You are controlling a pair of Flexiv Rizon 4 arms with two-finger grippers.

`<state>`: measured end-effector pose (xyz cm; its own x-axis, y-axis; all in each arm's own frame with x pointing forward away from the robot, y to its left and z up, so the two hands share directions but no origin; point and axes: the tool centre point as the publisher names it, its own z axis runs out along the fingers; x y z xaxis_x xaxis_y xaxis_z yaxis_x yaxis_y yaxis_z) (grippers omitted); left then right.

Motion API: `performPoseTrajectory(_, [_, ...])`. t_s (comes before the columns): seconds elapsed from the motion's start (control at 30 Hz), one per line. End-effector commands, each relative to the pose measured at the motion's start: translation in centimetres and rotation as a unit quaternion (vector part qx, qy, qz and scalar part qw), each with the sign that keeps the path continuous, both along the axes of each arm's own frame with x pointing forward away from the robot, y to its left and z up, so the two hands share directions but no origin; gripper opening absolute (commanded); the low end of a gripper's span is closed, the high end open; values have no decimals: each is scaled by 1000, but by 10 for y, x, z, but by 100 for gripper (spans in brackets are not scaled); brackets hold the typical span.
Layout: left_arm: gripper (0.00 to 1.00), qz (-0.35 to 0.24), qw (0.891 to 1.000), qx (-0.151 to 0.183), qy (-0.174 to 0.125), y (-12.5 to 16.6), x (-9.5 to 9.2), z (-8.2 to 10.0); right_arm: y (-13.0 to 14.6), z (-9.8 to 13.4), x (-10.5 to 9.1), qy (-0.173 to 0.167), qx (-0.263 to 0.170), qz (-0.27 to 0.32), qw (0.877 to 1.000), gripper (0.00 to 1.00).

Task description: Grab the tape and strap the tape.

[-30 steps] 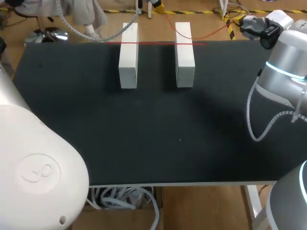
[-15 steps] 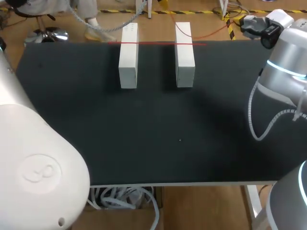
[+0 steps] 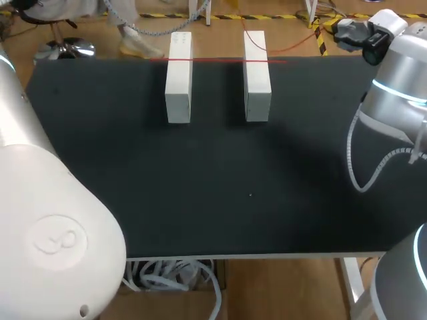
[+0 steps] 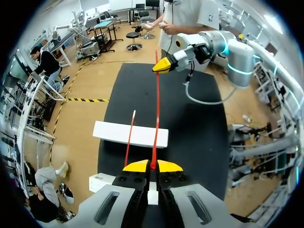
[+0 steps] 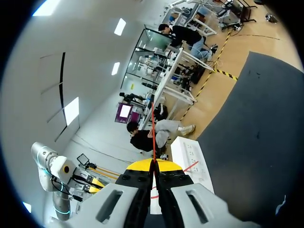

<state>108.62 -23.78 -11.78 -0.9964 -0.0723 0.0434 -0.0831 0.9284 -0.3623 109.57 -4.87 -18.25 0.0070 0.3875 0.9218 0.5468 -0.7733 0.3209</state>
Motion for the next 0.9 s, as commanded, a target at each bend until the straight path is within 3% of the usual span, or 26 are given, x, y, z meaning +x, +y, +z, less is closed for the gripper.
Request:
performPoseTrajectory(0.03, [0,-5,1000,18,-4,-6,0,5,-1,1,1,4,-5,4,1000,0])
performPoseTrajectory(0.2, [0,-9,1000,20,-8,-8,0,6,0,0,1,7,-41,9,999,0])
performPoseTrajectory(0.33, [0,-9,1000,20,-8,-8,0,6,0,-5,0,27,-104,15,994,0])
performPoseTrajectory(0.4, [0,-9,1000,20,-8,-8,0,6,0,-8,0,40,-168,28,985,0])
performPoseTrajectory(0.6, [0,-9,1000,20,-8,-8,0,6,1,-10,4,78,-284,7,956,0])
performPoseTrajectory(0.7, [0,-9,1000,20,-8,-8,0,6,1,-12,6,83,-335,-12,939,0])
performPoseTrajectory(0.77, [0,-9,1000,20,-8,-8,0,6,0,-12,8,89,-405,-11,910,0])
performPoseTrajectory(0.8, [0,-9,1000,20,-8,-8,0,6,-1,-12,8,82,-421,-16,903,0])
performPoseTrajectory(0.83, [0,-9,1000,20,-8,-8,0,6,-1,-10,8,67,-465,-12,883,0])
performPoseTrajectory(0.9, [0,-9,1000,20,-8,-8,0,6,-1,-8,8,63,-518,-11,853,0])
